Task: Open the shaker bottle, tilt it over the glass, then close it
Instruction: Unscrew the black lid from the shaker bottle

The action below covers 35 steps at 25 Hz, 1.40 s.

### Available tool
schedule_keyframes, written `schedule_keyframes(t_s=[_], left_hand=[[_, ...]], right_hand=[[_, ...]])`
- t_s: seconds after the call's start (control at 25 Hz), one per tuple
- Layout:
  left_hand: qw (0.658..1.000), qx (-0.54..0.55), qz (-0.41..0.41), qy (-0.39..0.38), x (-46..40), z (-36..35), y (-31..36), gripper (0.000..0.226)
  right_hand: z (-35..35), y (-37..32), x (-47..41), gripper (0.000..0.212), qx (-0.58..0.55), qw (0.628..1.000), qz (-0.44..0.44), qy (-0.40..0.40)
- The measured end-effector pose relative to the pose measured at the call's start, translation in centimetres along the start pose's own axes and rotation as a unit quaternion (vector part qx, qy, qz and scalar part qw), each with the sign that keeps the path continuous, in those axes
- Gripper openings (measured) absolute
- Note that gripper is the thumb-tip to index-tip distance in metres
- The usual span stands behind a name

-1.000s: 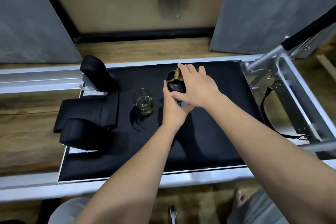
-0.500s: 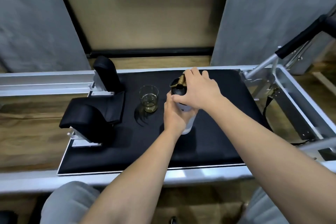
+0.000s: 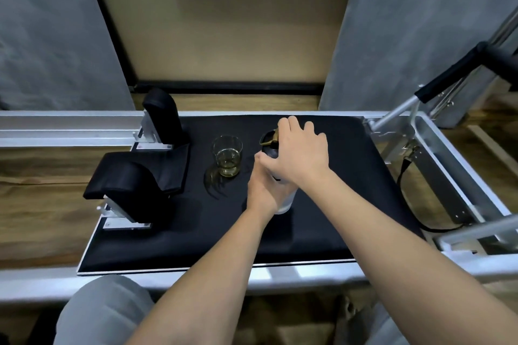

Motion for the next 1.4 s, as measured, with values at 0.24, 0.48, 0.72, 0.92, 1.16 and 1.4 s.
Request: schedule_keyframes(t_s=[0.24, 0.48, 0.72, 0.92, 1.16, 1.4], left_hand=[[0.992, 0.124, 0.034, -0.001, -2.0, -0.3, -1.4, 0.061], [0.994, 0.096, -0.052, -0.014, -2.0, 1.0, -0.2, 0.059], [0.985, 0.154, -0.041, -0.059, -1.9, 0.1, -0.6, 0.08], [0.951, 0.295, 0.036, -0.083, -1.0, -0.6, 1.3, 0.139], [0.983, 0.174, 0.013, -0.058, -1.0, 0.0, 0.7, 0.082], [0.961, 0.262, 0.071, -0.062, -1.7, -0.9, -0.8, 0.097]], right_hand=[[-0.5, 0.0, -1.2, 0.068, -0.03, 0.997, 0.069, 0.034], [0.0, -1.3, -0.9, 0.059, -0.057, 0.972, 0.227, 0.033], [0.7, 0.0, -2.3, 0.05, -0.31, 0.934, 0.116, -0.136], [0.2, 1.1, -1.8, 0.092, -0.03, 0.99, -0.059, -0.128], [0.5, -2.3, -1.4, 0.055, -0.063, 0.968, 0.218, -0.104], [1.2, 0.8, -2.4, 0.098, -0.119, 0.989, 0.014, -0.089]])
Point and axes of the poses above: each hand's wrist, its own x-axis away from the middle knuckle, its own z-axis out of the back of the hand, y = z × x, the point moved 9 cm from there along -x, towards the middle knuckle, and after that the axes turned 6 degrees about x, right-handed, at the moved point
